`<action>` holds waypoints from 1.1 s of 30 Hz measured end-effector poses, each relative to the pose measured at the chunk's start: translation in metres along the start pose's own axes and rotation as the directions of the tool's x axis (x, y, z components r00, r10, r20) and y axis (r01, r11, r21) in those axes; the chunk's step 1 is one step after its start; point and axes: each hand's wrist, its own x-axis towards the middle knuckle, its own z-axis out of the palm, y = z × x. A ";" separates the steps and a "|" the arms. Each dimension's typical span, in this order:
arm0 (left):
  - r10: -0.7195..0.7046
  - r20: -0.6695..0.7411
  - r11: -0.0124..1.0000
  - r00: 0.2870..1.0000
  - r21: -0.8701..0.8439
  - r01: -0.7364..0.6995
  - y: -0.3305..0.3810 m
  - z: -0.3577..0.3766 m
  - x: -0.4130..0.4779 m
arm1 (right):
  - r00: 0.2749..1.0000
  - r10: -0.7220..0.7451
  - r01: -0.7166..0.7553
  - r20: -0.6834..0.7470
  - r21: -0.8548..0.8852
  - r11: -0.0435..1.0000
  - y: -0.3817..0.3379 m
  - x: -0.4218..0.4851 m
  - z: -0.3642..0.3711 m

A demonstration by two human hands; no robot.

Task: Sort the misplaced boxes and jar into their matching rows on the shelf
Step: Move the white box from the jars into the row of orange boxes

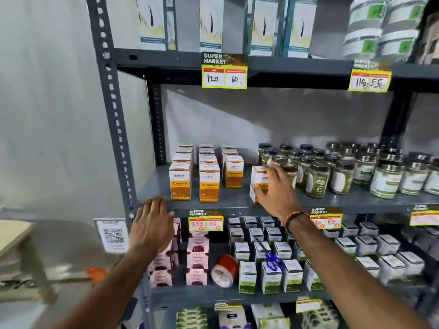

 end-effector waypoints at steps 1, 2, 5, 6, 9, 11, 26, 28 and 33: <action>0.005 0.000 1.000 1.000 0.002 -0.005 -0.001 0.001 0.000 | 1.000 0.001 -0.001 0.006 -0.002 1.000 -0.002 0.000 0.003; 0.008 0.000 1.000 1.000 0.004 -0.008 -0.002 0.001 -0.001 | 1.000 0.003 -0.003 0.001 -0.002 1.000 -0.004 0.000 0.005; 0.013 -0.009 1.000 1.000 0.017 -0.013 -0.004 0.000 -0.001 | 0.999 0.011 -0.009 -0.038 0.043 0.999 -0.007 -0.002 0.010; 0.013 -0.008 1.000 1.000 0.023 -0.013 -0.004 0.001 -0.001 | 0.998 0.014 -0.011 -0.053 0.057 0.998 -0.008 -0.002 0.012; 0.019 -0.012 0.999 1.000 0.037 -0.019 -0.004 0.003 0.000 | 0.996 0.024 -0.017 -0.083 0.091 0.996 -0.009 -0.001 0.017; 0.021 -0.020 0.999 1.000 0.036 -0.020 -0.005 0.004 0.000 | 0.997 0.020 -0.012 -0.073 0.107 0.994 -0.013 0.001 0.018; 0.061 -0.050 0.997 0.997 0.049 -0.059 -0.011 0.012 -0.002 | 0.977 0.171 -0.199 0.131 0.251 0.947 -0.007 -0.011 0.042; 0.067 -0.059 0.997 0.996 0.052 -0.064 -0.011 0.012 -0.002 | 0.981 0.151 -0.178 0.123 0.245 0.953 -0.014 -0.010 0.042; 0.072 -0.063 0.996 0.995 0.054 -0.069 -0.012 0.012 -0.002 | 0.984 0.132 -0.153 0.118 0.189 0.970 -0.027 -0.011 0.048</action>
